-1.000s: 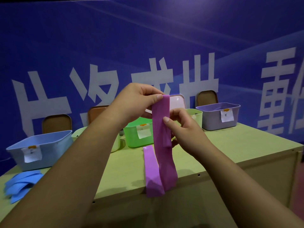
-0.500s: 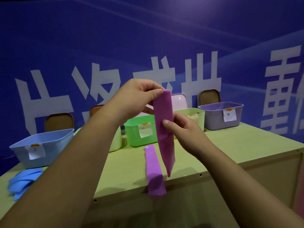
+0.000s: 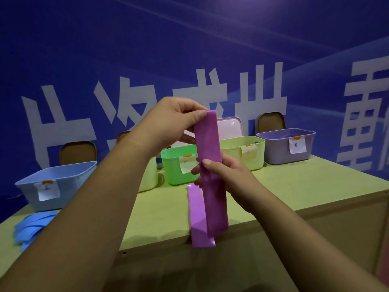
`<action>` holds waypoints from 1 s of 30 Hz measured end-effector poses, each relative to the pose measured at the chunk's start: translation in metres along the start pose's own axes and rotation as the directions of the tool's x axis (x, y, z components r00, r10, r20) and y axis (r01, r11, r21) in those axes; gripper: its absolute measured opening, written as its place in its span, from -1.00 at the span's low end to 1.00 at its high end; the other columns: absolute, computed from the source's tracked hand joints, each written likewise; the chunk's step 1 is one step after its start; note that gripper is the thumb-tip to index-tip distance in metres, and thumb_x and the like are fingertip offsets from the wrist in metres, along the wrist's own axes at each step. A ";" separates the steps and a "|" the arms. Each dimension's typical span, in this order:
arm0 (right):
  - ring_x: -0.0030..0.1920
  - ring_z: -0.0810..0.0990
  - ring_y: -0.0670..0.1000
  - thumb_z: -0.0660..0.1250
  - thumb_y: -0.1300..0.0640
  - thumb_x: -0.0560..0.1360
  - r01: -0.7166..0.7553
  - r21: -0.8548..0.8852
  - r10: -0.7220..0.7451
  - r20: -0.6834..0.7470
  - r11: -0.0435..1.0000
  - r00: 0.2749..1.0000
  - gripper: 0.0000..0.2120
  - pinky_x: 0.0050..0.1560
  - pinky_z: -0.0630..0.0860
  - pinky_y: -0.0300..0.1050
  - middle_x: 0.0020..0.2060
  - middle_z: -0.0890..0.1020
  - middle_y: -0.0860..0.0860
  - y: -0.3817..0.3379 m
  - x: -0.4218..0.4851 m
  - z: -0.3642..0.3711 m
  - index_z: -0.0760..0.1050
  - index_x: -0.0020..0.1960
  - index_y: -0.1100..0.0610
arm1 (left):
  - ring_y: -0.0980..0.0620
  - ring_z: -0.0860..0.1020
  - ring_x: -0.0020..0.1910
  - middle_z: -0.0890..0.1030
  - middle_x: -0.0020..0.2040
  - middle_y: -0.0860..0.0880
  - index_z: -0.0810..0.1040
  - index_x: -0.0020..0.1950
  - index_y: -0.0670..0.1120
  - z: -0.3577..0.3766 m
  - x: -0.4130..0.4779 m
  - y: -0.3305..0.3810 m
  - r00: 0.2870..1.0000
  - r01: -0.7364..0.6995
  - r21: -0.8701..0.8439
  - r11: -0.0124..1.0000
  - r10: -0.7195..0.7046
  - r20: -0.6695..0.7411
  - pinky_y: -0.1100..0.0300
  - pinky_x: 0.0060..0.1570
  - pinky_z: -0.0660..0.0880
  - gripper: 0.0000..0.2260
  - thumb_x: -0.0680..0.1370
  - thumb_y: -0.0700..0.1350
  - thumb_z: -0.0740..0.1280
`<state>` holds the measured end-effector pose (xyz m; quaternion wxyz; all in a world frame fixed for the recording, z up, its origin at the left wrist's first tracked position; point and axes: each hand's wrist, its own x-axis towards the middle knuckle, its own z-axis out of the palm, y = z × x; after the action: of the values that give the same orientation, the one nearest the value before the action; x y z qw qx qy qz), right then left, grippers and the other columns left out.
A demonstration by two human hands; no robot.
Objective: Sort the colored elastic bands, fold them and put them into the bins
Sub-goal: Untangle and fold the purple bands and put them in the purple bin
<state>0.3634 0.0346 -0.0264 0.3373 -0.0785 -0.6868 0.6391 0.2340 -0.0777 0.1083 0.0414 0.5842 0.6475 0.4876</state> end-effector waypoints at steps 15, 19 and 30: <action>-0.06 0.74 0.20 0.27 0.20 0.74 -0.182 0.250 0.158 0.113 0.951 0.981 -0.77 -0.06 0.72 0.14 -0.03 0.73 0.25 0.017 0.001 0.025 0.52 0.34 0.29 | 0.07 0.73 -0.09 0.73 -0.01 0.00 0.70 0.16 0.00 -0.002 0.010 -0.055 0.993 0.091 0.034 0.995 -0.088 -0.079 0.19 -0.22 0.69 -0.87 0.72 -0.05 0.36; -0.03 0.75 0.23 0.27 0.23 0.73 -0.265 0.286 0.234 0.139 0.921 0.962 -0.76 -0.05 0.71 0.15 -0.01 0.73 0.28 0.032 0.008 0.025 0.50 0.36 0.30 | -0.03 0.73 -0.06 0.74 0.01 -0.11 0.71 0.14 -0.03 0.007 0.017 -0.088 0.987 0.144 -0.013 0.989 -0.145 -0.070 0.17 -0.26 0.67 -0.87 0.73 -0.08 0.35; -0.09 0.77 0.18 0.28 0.17 0.71 -0.353 -0.076 0.350 -0.044 0.933 0.936 -0.81 0.03 0.73 0.17 -0.02 0.76 0.24 0.117 0.061 0.014 0.61 0.21 0.24 | -0.03 0.72 -0.08 0.73 0.02 -0.15 0.69 0.17 -0.07 0.039 0.039 -0.192 0.975 0.218 -0.034 0.975 -0.219 -0.036 0.14 -0.30 0.67 -0.87 0.73 -0.13 0.34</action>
<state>0.2715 0.0761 -0.1124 0.2244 -0.2235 -0.6823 0.6590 0.1089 0.0060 -0.0221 0.0905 0.4989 0.7013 0.5011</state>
